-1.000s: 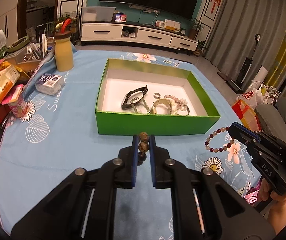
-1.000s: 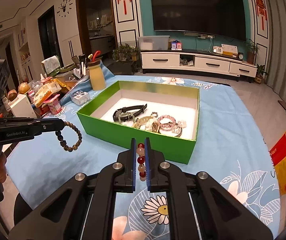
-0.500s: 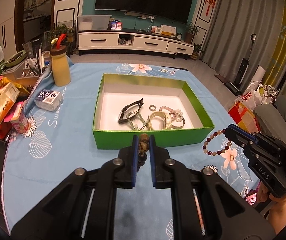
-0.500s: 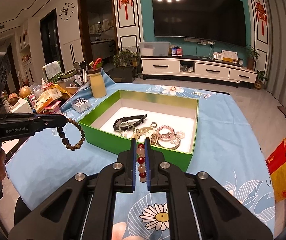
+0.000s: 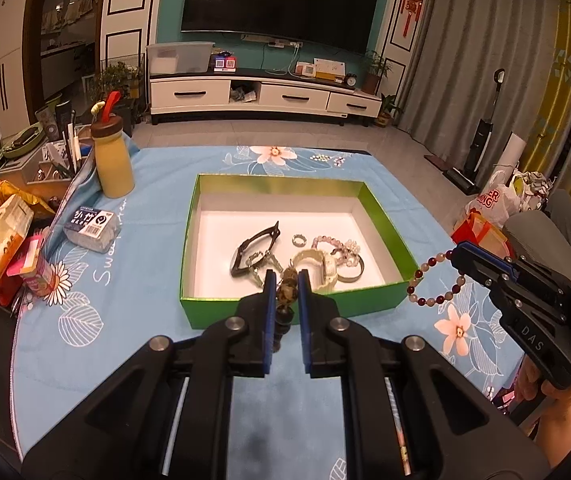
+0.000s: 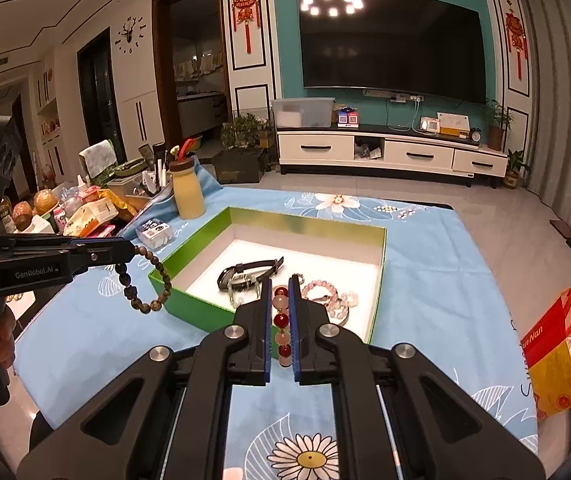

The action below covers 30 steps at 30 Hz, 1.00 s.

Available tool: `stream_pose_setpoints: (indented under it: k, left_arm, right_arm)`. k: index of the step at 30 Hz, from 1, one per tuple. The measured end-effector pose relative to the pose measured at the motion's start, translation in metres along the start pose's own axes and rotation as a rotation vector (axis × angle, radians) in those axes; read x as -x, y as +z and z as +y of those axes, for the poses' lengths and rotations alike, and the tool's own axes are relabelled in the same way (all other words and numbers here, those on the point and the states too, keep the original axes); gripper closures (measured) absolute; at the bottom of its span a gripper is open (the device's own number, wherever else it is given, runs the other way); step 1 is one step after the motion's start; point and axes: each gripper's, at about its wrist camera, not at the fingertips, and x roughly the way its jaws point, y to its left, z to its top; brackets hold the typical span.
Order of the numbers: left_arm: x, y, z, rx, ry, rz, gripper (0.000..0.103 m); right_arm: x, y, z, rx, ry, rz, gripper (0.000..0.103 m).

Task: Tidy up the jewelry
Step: 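Carry the brown bracelet with the left tool while the right tool carries the red-and-white bracelet toward the box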

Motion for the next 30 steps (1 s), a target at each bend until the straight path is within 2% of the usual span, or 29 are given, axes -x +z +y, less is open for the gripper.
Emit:
stream_pose_setpoints:
  k: [10, 22, 30]
  left_arm:
    - [-0.011, 0.011, -0.002, -0.004, -0.015, -0.004, 0.093]
    - [-0.024, 0.039, 0.007, 0.013, -0.034, -0.017, 0.093]
    - [-0.050, 0.056, 0.021, 0.044, -0.033, 0.015, 0.093]
  right_arm:
    - [-0.005, 0.011, -0.003, -0.004, -0.007, -0.016, 0.095]
    - [-0.017, 0.029, -0.013, -0.017, -0.007, -0.030, 0.095]
    - [-0.035, 0.040, -0.023, -0.034, -0.004, -0.016, 0.095]
